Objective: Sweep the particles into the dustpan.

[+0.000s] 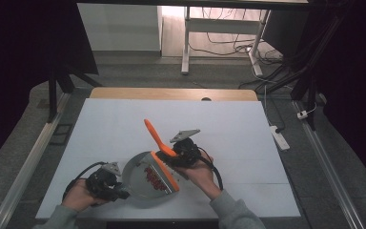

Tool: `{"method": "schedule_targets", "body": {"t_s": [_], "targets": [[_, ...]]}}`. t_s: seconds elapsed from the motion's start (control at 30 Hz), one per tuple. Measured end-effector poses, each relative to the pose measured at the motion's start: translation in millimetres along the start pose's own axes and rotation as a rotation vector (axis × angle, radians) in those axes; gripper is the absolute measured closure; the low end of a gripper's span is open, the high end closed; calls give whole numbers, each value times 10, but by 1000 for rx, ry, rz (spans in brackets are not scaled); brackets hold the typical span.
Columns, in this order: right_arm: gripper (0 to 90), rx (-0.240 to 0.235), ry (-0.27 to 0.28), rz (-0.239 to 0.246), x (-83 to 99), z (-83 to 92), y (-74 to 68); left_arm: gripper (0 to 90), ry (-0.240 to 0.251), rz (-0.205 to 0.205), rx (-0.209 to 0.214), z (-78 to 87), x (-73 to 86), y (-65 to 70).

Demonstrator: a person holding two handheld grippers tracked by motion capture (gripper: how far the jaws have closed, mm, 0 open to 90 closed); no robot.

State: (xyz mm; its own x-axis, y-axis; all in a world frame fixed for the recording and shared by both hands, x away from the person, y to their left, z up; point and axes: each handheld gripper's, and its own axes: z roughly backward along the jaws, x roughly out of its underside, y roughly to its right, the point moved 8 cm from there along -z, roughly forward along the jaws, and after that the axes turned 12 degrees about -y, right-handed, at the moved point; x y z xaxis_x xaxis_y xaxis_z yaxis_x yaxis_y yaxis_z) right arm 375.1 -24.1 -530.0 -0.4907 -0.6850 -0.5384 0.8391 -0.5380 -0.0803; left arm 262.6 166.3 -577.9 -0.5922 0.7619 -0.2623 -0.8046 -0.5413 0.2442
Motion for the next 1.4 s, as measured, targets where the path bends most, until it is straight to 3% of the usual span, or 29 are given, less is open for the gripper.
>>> {"method": "schedule_targets", "body": {"t_s": [0.2, 0.4, 0.53, 0.73, 0.77, 0.83, 0.87, 1.03, 1.17, 1.2, 1.23, 1.3, 1.4], "targets": [[710, 46, -33, -27, 114, -74, 145, 613, -10, -3, -3, 20, 27, 1], [710, 35, -64, -23, 139, -184, 99, 613, -13, 3, -9, 23, 30, 5], [710, -3, -61, -43, 123, -225, 6, 613, -14, 0, -8, 20, 30, 2], [710, -14, -48, -34, 64, -263, -165, 613, -14, 8, -8, 4, 34, 3], [711, -54, -30, -41, 21, -268, -242, 613, -14, 8, -5, 2, 35, 3], [711, -79, -29, -40, -3, -279, -293, 613, -16, 7, -5, -1, 36, 0], [711, -103, -30, -16, -66, -306, -392, 613, -15, 7, -4, -1, 36, 1], [711, -143, -2, 22, -203, -294, -545, 613, -13, 7, -2, -11, 41, 1], [710, -101, 13, 20, -238, -202, -456, 613, -8, 12, 2, -28, 36, -1], [710, -57, 12, 9, -208, -152, -349, 613, -8, 13, 2, -31, 34, 1], [710, -57, 12, 9, -208, -152, -349, 613, -8, 12, 1, -33, 32, 3], [710, -4, 5, -16, -94, -115, -170, 613, -6, 12, -1, -25, 32, 8], [710, 5, 0, -34, 4, -112, -95, 613, -1, 15, -3, -9, 44, 21]]}}
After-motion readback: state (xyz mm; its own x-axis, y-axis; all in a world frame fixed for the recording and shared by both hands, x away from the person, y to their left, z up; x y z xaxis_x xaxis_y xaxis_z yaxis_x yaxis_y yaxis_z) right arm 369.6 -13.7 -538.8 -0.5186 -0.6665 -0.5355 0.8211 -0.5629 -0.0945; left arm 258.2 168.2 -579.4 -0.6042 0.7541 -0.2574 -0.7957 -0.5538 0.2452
